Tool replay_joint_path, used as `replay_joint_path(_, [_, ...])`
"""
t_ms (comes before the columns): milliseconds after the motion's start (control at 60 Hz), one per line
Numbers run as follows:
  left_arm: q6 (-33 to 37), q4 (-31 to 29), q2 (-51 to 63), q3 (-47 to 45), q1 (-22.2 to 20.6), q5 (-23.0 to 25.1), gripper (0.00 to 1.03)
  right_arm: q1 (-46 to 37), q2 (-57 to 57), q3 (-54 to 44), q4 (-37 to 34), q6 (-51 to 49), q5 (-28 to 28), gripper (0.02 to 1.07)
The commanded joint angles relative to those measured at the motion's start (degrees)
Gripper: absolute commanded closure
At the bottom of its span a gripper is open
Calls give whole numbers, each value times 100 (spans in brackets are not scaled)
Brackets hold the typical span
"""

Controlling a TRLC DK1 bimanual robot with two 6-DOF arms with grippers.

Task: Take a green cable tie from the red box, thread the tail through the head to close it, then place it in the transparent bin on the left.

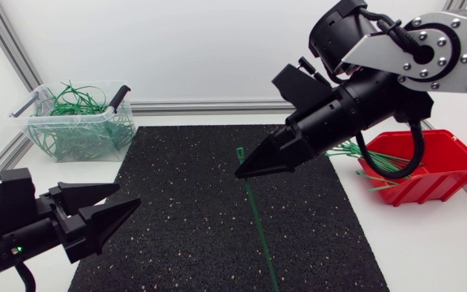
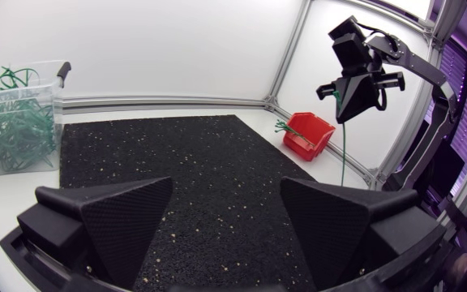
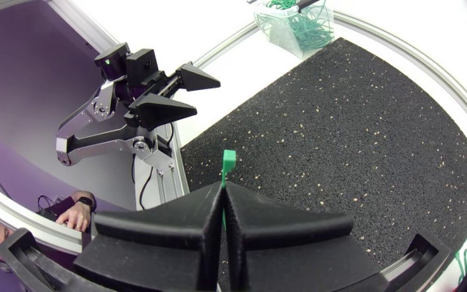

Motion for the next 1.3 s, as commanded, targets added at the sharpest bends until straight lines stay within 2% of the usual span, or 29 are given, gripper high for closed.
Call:
replay_joint_path(0, [-105, 17, 394, 332, -328, 246, 15, -31, 160, 126, 77, 126, -131, 101])
replay_joint_path(233, [-97, 536, 1422, 833, -1611, 264, 15, -128, 283, 39, 384, 144, -545, 101])
replay_joint_path(333, [-88, 536, 1792, 1070, -1936, 378, 13, -189, 310, 3, 499, 162, -676, 101])
replay_joint_path(383, [-97, 545, 2020, 1246, -2051, 466, 7, -242, 354, 3, 534, 170, -835, 101])
replay_joint_path(633, [-149, 826, 3330, 2002, -2350, 835, 5, -427, 398, -208, 894, 267, -1529, 101])
replay_joint_path(783, [-325, 1081, 3919, 2353, -2429, 1002, 5, -436, 362, -269, 1017, 373, -1687, 101])
replay_joint_path(917, [-457, 1397, 4103, 2476, -2587, 1002, 5, -506, 336, -331, 1193, 460, -1801, 101])
replay_joint_path(1167, [-589, 1696, 4270, 2485, -2552, 1002, 8, -602, 450, -331, 1281, 469, -1986, 101])
replay_joint_path(1283, [-694, 1740, 4261, 2494, -2534, 1002, 15, -602, 450, -313, 1298, 469, -2056, 101])
